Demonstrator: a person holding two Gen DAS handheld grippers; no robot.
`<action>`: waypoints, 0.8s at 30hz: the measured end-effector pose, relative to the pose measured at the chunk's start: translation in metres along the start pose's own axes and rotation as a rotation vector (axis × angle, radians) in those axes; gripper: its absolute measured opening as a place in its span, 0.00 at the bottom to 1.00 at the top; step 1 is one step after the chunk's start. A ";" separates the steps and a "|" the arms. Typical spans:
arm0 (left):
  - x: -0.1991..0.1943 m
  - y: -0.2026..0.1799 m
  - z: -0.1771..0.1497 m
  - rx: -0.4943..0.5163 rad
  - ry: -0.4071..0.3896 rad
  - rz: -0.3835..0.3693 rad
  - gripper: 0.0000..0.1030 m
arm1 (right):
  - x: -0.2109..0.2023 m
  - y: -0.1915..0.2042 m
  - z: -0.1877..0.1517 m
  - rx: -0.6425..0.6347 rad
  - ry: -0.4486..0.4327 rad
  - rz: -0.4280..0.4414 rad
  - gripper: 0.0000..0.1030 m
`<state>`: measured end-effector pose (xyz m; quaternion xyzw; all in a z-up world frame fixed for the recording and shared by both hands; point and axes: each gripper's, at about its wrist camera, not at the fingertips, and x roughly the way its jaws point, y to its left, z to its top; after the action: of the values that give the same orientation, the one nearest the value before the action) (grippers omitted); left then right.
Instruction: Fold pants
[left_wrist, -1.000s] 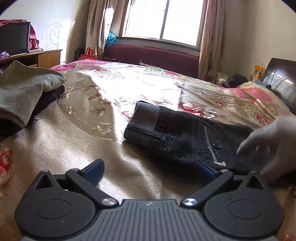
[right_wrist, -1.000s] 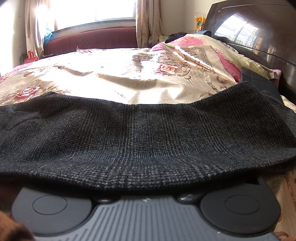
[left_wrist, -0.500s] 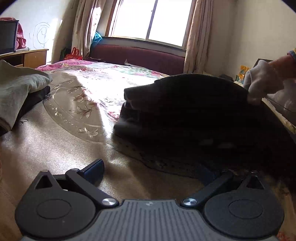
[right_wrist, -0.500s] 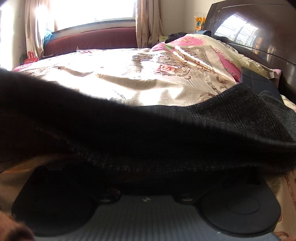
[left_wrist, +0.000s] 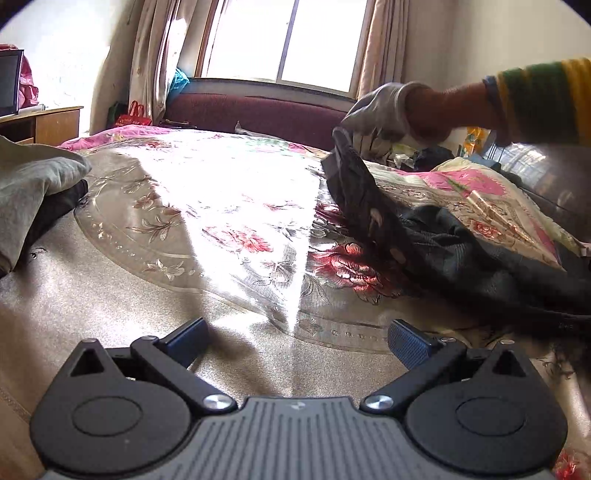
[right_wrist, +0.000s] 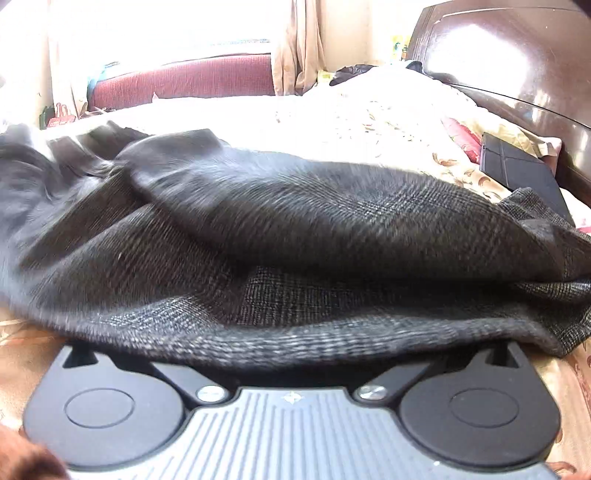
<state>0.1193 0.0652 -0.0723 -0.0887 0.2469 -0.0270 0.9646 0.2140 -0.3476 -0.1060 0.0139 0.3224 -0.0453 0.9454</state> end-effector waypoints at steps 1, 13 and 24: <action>-0.001 0.001 0.000 -0.006 -0.005 -0.006 1.00 | 0.000 0.000 0.000 0.000 0.000 0.000 0.99; -0.002 0.013 -0.001 -0.045 -0.008 -0.056 1.00 | 0.001 0.000 0.001 0.000 0.001 0.000 0.99; -0.020 0.011 -0.001 0.029 -0.085 -0.029 1.00 | 0.001 0.000 0.002 0.001 0.001 0.002 0.99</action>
<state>0.1015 0.0775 -0.0653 -0.0792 0.2037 -0.0409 0.9750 0.2161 -0.3474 -0.1051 0.0145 0.3230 -0.0447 0.9452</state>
